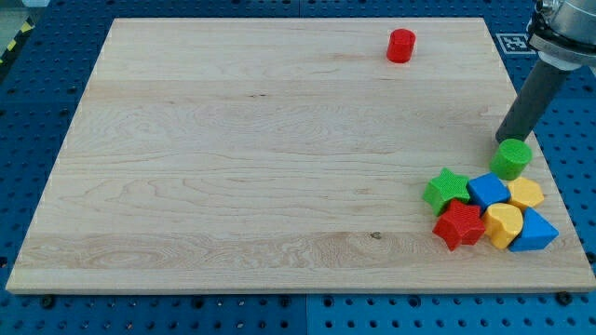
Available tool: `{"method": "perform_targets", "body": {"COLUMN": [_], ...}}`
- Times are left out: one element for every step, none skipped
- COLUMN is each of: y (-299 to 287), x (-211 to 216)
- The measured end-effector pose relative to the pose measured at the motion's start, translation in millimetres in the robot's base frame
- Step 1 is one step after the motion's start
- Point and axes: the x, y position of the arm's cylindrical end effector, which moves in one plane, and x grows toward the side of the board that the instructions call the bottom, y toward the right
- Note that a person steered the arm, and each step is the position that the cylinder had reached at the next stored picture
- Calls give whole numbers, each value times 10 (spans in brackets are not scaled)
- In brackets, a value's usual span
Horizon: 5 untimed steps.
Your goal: Drag the green circle into the group of blocks
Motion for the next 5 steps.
{"method": "perform_targets", "body": {"y": [-57, -79, 151, 431, 397], "x": [0, -24, -48, 98, 340]}}
